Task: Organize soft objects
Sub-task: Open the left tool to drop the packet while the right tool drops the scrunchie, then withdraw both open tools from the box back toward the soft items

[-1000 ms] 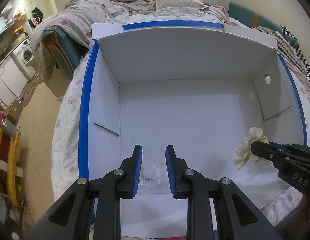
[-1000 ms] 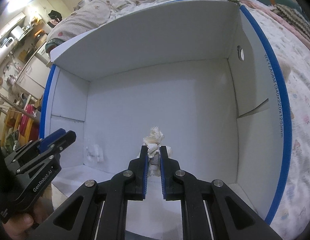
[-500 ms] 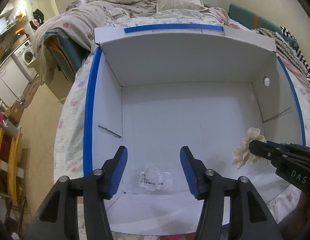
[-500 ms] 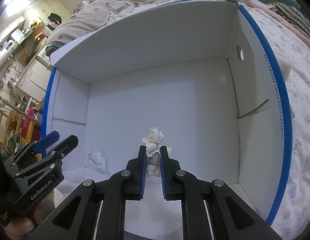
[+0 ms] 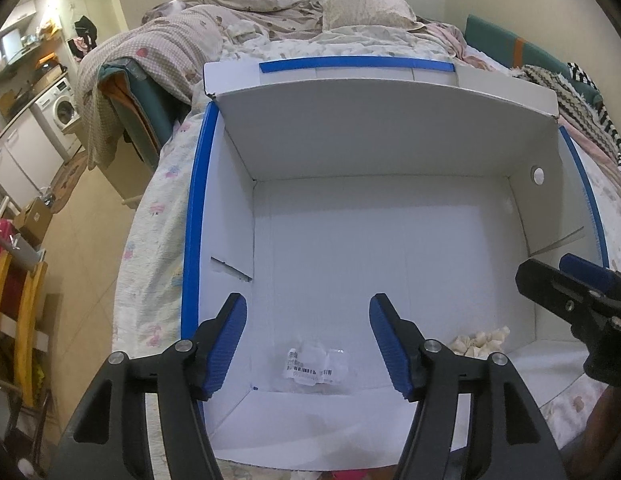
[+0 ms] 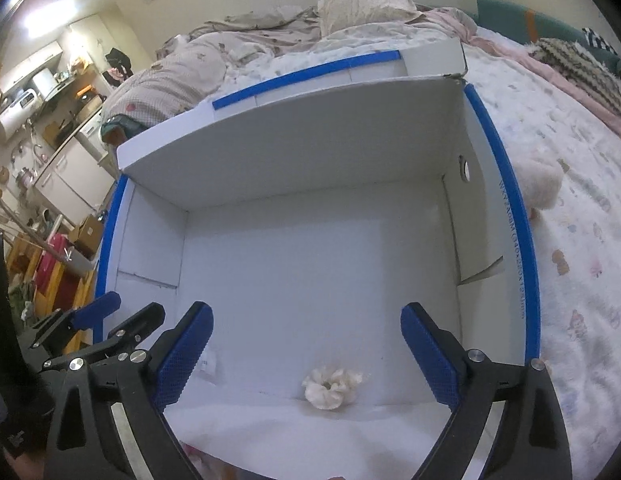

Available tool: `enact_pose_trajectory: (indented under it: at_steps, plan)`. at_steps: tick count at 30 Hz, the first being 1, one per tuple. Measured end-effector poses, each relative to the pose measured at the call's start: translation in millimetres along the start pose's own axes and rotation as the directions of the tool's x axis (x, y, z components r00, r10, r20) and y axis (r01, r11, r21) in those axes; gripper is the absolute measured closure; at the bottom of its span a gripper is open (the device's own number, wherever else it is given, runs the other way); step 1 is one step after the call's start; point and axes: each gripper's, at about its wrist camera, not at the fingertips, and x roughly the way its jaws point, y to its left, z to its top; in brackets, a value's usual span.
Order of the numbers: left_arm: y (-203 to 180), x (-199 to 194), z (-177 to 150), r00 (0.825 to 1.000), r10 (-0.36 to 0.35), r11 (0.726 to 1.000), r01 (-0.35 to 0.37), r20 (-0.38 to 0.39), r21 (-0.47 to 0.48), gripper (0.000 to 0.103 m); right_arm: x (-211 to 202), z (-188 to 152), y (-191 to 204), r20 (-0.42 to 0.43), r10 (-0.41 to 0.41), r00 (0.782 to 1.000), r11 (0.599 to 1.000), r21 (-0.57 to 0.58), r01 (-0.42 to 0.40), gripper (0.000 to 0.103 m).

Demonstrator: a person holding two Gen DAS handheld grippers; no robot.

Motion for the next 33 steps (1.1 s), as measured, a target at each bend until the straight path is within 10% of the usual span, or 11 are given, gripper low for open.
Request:
enact_pose_trajectory:
  at_steps: [33]
  plan:
    - [28,-40,-19,0.999,0.0,0.995,0.004,0.038,-0.103,0.041,-33,-19,-5,0.03,0.024,0.999,0.999,0.041,-0.025,0.002]
